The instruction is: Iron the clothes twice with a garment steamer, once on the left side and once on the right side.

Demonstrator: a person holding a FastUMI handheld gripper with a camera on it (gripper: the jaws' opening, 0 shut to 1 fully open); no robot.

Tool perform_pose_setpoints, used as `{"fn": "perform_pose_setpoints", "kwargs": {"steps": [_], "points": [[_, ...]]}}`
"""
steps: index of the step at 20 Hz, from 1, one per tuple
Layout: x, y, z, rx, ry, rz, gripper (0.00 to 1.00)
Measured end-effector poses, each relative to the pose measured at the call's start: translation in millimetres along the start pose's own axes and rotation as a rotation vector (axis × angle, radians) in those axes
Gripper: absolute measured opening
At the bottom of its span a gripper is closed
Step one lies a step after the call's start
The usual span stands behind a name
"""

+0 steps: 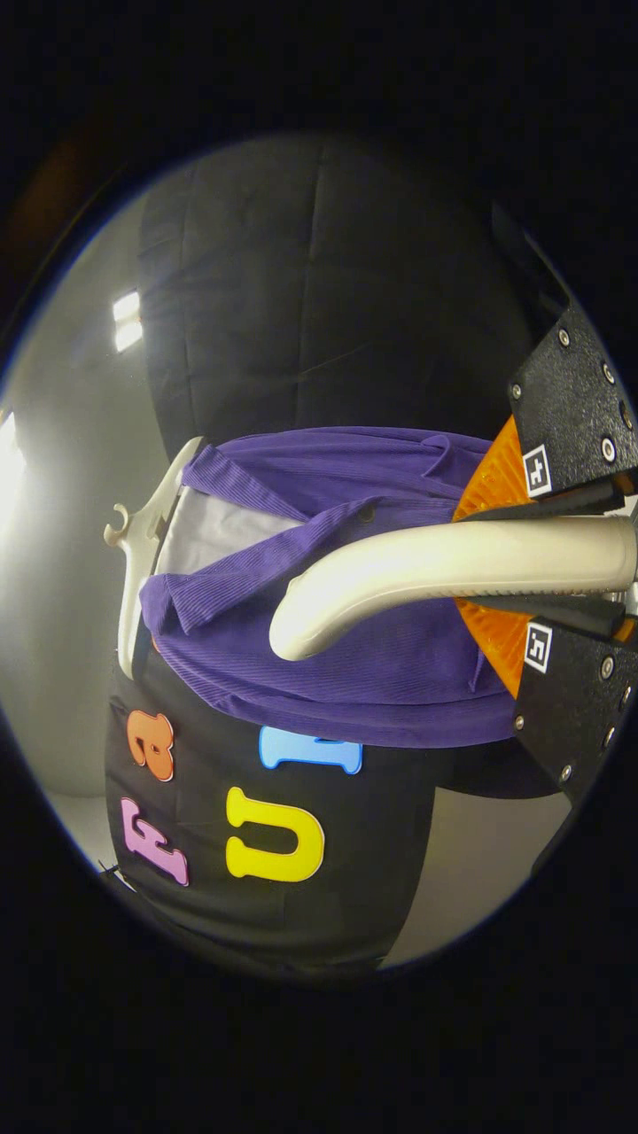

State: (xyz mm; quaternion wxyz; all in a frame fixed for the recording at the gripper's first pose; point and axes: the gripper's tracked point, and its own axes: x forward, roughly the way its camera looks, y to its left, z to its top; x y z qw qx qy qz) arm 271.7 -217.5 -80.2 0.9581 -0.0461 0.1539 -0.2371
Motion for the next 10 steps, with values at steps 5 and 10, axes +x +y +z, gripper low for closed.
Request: {"fn": "perform_pose_setpoints", "kwargs": {"steps": [5, 10], "points": [[0, 6, -51, -0.03, 0.08, 0.013, 0.37], [-1, 12, -101, -0.049, 0.165, 0.031, 0.37]]}}
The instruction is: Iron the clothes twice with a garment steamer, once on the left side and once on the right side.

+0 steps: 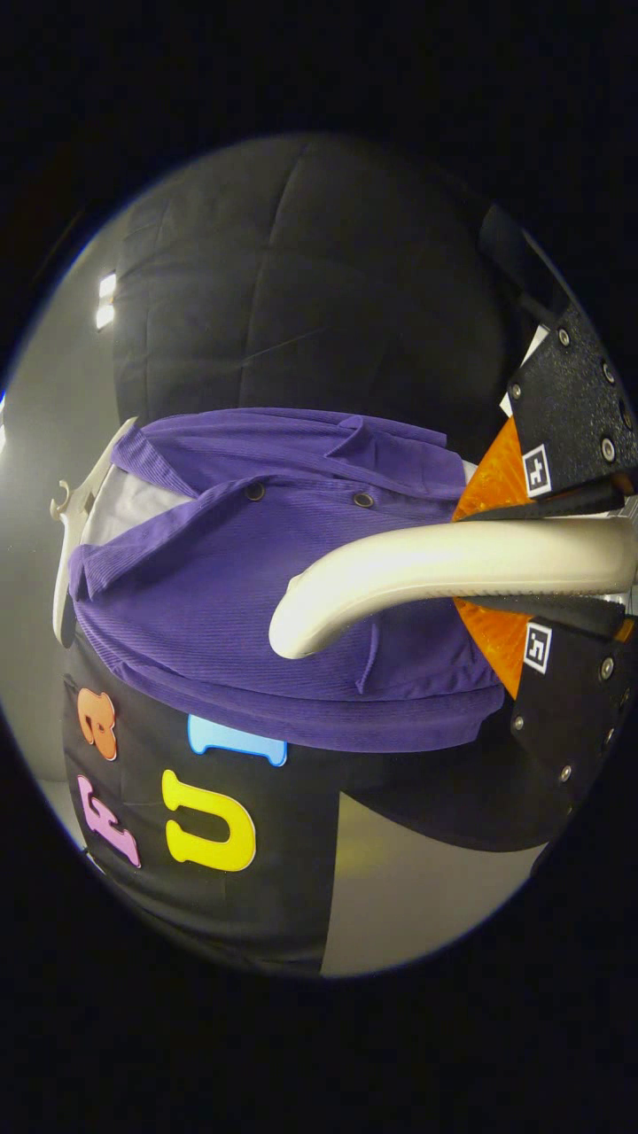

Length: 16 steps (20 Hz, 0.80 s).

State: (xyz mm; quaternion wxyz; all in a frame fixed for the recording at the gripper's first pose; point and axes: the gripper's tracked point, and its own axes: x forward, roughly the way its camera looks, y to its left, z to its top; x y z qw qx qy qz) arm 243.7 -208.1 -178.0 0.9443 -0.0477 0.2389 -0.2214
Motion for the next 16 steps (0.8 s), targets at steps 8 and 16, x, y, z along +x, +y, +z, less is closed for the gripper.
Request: {"fn": "perform_pose_setpoints", "kwargs": {"steps": [8, 16], "points": [[15, 12, -73, -0.028, 0.122, 0.017, 0.37], [13, 17, -137, -0.057, 0.24, 0.038, 0.37]]}}
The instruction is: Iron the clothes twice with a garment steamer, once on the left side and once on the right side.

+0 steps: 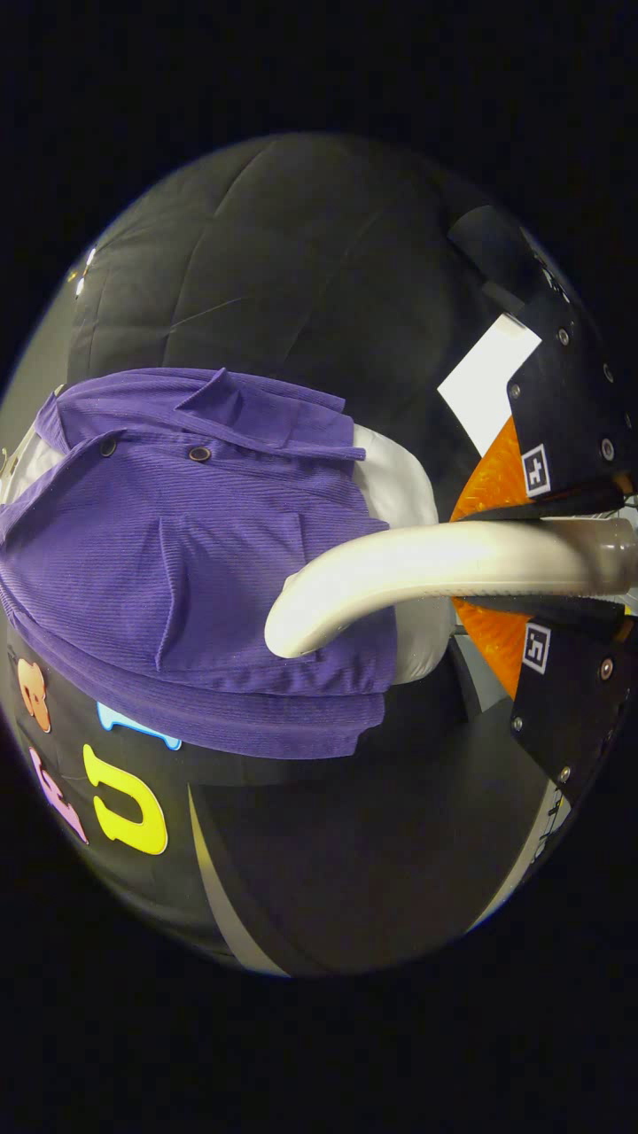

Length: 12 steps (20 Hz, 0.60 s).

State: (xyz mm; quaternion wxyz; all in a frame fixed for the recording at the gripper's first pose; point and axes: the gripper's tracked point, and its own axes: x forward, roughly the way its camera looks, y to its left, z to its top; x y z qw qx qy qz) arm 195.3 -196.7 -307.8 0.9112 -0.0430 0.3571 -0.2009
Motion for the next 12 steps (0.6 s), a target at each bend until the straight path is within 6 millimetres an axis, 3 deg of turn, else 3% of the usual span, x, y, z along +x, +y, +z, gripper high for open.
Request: {"fn": "perform_pose_setpoints", "kwargs": {"steps": [3, 6, 12], "points": [[-15, -3, -10, 0.002, 0.004, 0.006, 0.37], [-38, -13, 1, 0.011, -0.041, -0.003, 0.37], [-116, -49, 74, 0.09, -0.247, -0.041, 0.37]]}}
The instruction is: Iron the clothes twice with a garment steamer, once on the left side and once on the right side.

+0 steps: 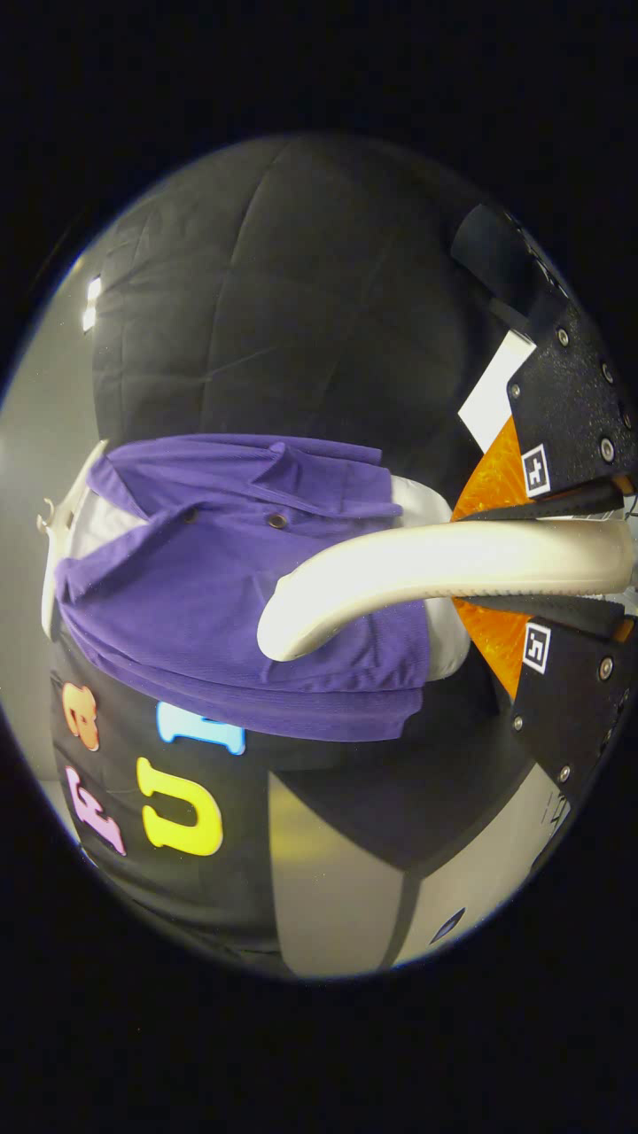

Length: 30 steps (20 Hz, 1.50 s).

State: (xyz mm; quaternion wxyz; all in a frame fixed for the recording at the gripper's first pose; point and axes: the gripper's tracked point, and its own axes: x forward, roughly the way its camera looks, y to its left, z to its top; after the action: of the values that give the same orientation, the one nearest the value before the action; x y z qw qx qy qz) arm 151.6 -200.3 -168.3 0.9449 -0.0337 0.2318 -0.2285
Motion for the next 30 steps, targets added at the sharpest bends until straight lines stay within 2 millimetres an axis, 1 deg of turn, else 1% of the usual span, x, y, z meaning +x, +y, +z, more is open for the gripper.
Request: {"fn": "perform_pose_setpoints", "kwargs": {"steps": [2, 5, 7, 9, 12, 13, 18, 21, 23, 26, 27, 30], "points": [[-18, -15, 35, 0.022, -0.079, -0.023, 0.37], [-41, -33, 75, 0.054, -0.16, -0.046, 0.37], [-56, -41, 102, 0.071, -0.233, -0.04, 0.37], [-63, -49, 125, 0.101, -0.297, -0.041, 0.37], [-66, -61, 149, 0.116, -0.343, -0.064, 0.37], [-62, -66, 156, 0.115, -0.354, -0.076, 0.37], [-48, -81, 189, 0.131, -0.392, -0.12, 0.37], [-34, -90, 205, 0.137, -0.406, -0.152, 0.37], [-22, -98, 213, 0.141, -0.405, -0.178, 0.37], [0, -103, 225, 0.153, -0.412, -0.207, 0.37], [8, -106, 229, 0.153, -0.414, -0.222, 0.37], [34, -108, 238, 0.148, -0.409, -0.244, 0.37]]}}
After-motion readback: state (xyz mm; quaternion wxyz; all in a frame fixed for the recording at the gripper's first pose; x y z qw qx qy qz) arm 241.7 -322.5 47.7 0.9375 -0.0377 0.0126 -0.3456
